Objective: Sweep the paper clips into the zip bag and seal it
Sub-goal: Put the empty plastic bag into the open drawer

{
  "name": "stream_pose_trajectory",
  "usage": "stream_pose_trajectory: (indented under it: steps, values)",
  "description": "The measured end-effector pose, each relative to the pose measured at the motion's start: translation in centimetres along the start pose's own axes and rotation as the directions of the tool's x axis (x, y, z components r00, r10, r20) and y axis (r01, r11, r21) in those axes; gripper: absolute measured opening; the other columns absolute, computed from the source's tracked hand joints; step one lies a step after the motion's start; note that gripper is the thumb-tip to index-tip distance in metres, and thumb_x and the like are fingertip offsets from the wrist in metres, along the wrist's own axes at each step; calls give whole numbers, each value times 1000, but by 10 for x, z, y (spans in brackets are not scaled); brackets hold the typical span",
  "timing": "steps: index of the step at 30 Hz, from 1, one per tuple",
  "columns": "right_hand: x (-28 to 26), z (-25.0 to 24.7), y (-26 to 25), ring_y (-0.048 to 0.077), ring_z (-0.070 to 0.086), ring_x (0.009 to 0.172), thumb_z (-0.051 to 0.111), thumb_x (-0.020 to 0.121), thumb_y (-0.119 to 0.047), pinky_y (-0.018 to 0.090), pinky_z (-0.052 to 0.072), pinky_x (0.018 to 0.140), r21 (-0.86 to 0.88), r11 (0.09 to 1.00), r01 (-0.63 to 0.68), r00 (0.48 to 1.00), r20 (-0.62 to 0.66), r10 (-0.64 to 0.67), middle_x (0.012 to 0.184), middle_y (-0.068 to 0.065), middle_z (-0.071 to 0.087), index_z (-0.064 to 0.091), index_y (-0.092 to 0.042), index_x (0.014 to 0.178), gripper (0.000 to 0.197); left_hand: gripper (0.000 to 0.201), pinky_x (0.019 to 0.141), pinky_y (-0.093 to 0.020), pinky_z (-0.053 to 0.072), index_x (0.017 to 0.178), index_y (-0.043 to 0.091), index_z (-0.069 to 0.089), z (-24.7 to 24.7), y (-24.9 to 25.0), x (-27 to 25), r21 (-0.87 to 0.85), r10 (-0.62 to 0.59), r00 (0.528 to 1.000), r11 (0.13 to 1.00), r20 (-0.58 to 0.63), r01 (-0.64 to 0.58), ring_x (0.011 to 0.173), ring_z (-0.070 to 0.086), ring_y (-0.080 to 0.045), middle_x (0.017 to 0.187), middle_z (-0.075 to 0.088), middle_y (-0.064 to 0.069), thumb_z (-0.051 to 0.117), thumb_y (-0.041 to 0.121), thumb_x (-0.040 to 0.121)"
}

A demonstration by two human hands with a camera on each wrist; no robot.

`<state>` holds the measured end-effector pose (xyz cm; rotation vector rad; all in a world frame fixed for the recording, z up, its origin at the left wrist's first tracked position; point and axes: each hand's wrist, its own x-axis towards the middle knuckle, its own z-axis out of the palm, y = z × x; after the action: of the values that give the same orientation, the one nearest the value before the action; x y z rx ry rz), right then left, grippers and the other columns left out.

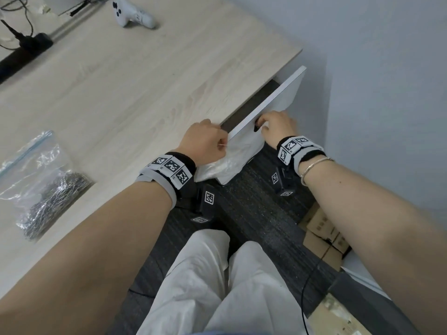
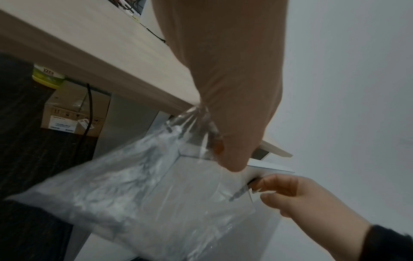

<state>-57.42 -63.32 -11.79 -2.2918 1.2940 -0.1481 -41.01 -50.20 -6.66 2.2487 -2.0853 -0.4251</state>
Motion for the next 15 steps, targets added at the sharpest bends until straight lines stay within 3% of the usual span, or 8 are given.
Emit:
stream_pose_trajectory:
  steps: [2,6,8,10,15]
  values:
    - [-15,-3,7,30,50,112,44,84,-2,39,37,90,-8,1000,-9,999,53,9,115,0,62,67,-20,98,32,10,71,-29,28,70,26,52,-3,9,-4,-12,27,997,1000,75,-26,83,49,-18,84,58,6,53,18,76]
    - [-48,-5,13,27,48,120,46,83,-3,41,40,98,29,998,-64,992,112,61,135,0,49,61,-18,111,36,7,84,-32,44,83,14,66,-2,23,-13,-186,64,987,982,146,-36,96,56,-21,117,55,-4,60,14,80]
    - [-61,-11,12,28,44,123,45,82,1,43,37,103,52,995,-82,994,84,77,141,2,40,54,-17,120,43,8,86,-33,47,85,16,65,-3,31,-17,-194,59,960,981,273,-6,97,59,-21,110,60,-2,58,15,83]
    - [-70,-19,8,29,41,128,44,80,6,45,35,107,59,997,-56,996,73,51,149,3,29,49,-19,128,54,6,84,-34,49,80,20,63,-1,37,-22,-221,55,948,975,313,17,93,60,-20,97,64,1,58,17,83]
    - [-89,-31,2,23,55,113,40,81,7,46,45,95,16,1000,8,987,158,-10,155,-6,18,46,-23,129,57,7,83,-35,50,75,24,59,-2,52,-36,-303,44,940,951,337,65,89,60,-18,89,59,8,61,20,81]
